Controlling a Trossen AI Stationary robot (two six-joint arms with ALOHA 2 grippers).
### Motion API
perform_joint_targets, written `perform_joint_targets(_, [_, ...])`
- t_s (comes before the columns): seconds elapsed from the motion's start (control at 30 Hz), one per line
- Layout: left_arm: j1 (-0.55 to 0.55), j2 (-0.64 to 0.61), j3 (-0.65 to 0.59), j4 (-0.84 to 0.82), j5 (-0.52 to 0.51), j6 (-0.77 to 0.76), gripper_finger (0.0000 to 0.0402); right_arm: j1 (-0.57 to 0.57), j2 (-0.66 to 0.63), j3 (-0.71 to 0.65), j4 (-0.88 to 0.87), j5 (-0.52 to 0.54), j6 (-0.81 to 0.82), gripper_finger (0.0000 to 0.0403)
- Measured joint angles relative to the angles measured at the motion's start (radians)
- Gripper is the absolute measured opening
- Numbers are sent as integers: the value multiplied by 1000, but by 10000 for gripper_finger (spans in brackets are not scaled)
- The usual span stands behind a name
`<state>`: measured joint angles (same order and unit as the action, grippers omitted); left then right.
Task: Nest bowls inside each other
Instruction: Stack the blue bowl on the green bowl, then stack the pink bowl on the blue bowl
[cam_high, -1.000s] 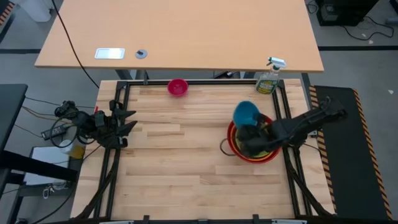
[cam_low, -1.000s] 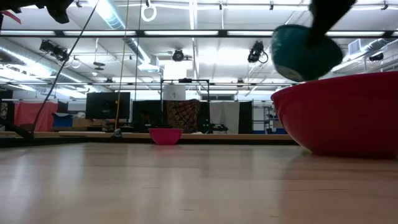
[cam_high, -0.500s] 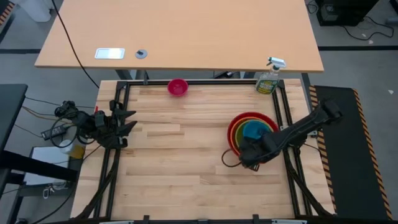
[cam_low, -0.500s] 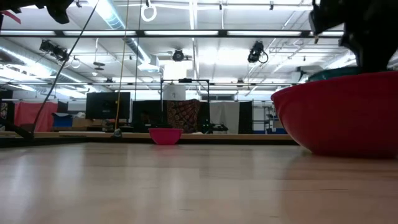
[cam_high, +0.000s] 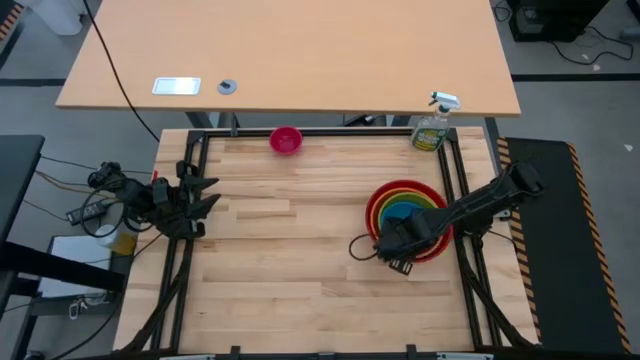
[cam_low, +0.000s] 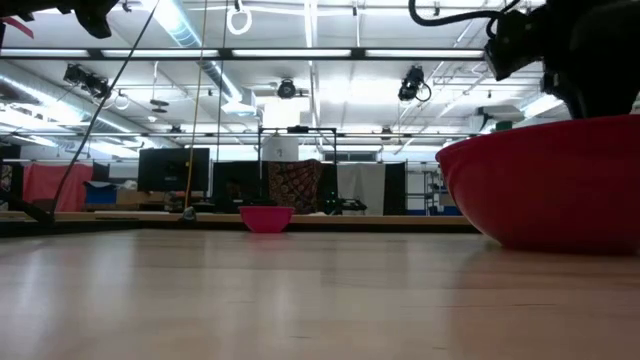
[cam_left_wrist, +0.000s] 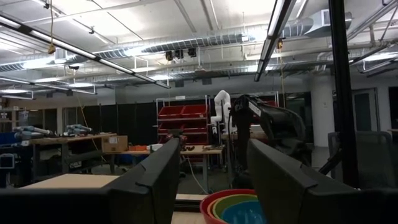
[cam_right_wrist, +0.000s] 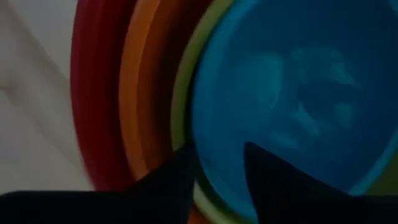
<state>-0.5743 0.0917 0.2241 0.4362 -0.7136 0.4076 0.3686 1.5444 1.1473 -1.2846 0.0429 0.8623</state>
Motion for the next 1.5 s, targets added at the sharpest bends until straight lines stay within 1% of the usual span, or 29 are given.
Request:
perform_joint_targets(0.03, [0,0,0,0,0,0,189,-10,0,19,-35,-18,5,162])
perform_joint_targets(0.1, [0,0,0,0,0,0,189,-22,-1,54,-110,-12,39,179])
perform_joint_targets(0.2, [0,0,0,0,0,0,189,-24,-15,76,-223,76,80,190])
perform_joint_targets(0.23, [0,0,0,0,0,0,189,-24,-27,71,-249,85,91,190])
perform_joint_targets(0.47, [0,0,0,0,0,-1,189,-71,-151,-63,-264,68,201,175])
perform_joint_targets(0.63, [0,0,0,0,0,-1,189,-121,-201,-168,-264,90,283,167])
perform_joint_targets(0.8, [0,0,0,1,0,-1,189,-153,-202,-251,-246,91,282,162])
perform_joint_targets(0.97, [0,0,0,0,0,-1,189,-171,-202,-289,-173,87,249,162])
perform_joint_targets(1.03, [0,0,0,0,0,-1,189,-183,-202,-288,-161,66,229,161])
perform_joint_targets(1.13, [0,0,0,0,0,-1,189,-199,-203,-247,-219,62,250,161])
perform_joint_targets(1.2, [0,0,0,0,0,-1,189,-199,-207,-220,-265,98,259,161])
perform_joint_targets(1.37, [0,0,0,1,0,1,189,-199,-206,-158,-258,157,251,161])
perform_joint_targets(1.5, [0,0,0,3,0,4,189,-200,-206,-116,-229,262,253,161])
